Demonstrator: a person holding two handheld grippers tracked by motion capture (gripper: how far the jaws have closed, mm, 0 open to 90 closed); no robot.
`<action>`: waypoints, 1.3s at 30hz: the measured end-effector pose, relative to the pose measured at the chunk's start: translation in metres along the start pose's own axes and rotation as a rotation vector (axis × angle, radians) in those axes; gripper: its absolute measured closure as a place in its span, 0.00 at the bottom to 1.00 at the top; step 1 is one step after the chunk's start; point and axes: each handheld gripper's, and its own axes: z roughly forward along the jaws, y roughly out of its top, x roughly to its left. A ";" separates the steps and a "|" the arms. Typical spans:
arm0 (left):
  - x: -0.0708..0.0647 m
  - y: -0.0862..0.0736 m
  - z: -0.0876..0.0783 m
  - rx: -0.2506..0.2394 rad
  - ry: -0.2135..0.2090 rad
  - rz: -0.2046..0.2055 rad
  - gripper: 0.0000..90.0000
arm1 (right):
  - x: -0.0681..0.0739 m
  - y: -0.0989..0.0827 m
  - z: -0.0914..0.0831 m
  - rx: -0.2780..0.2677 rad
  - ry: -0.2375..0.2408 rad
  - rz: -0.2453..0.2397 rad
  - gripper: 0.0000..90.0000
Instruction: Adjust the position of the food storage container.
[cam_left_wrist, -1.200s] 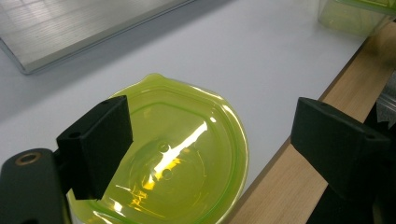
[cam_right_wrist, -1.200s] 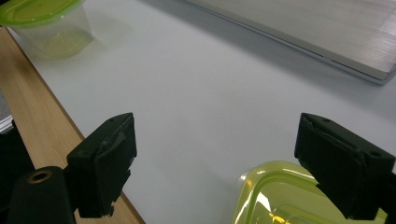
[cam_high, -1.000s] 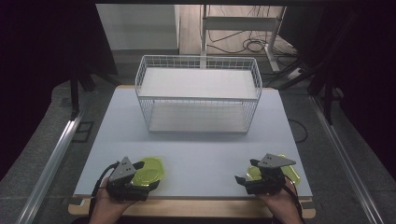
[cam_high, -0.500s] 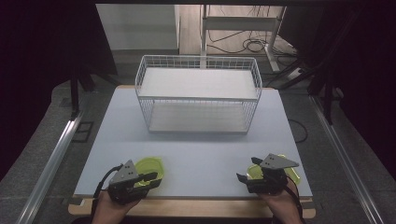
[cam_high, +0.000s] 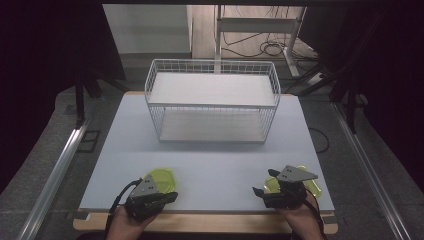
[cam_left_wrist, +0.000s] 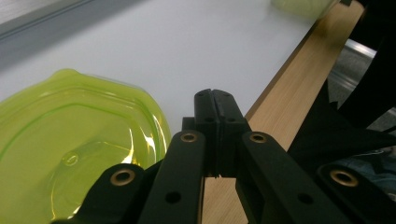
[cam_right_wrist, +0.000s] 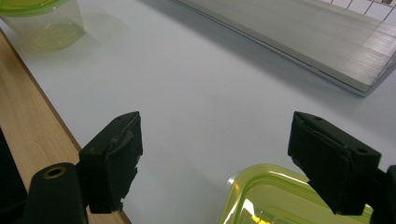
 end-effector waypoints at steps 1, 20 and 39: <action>0.001 -0.001 0.001 0.009 0.004 -0.008 1.00 | 0.000 0.000 0.000 0.000 0.000 0.000 0.21; 0.036 -0.012 0.001 0.038 0.052 -0.120 1.00 | 0.000 0.000 0.002 0.006 0.011 0.013 0.20; 0.090 -0.030 -0.028 0.001 0.161 -0.250 1.00 | -0.002 -0.002 0.004 0.024 0.023 0.017 0.21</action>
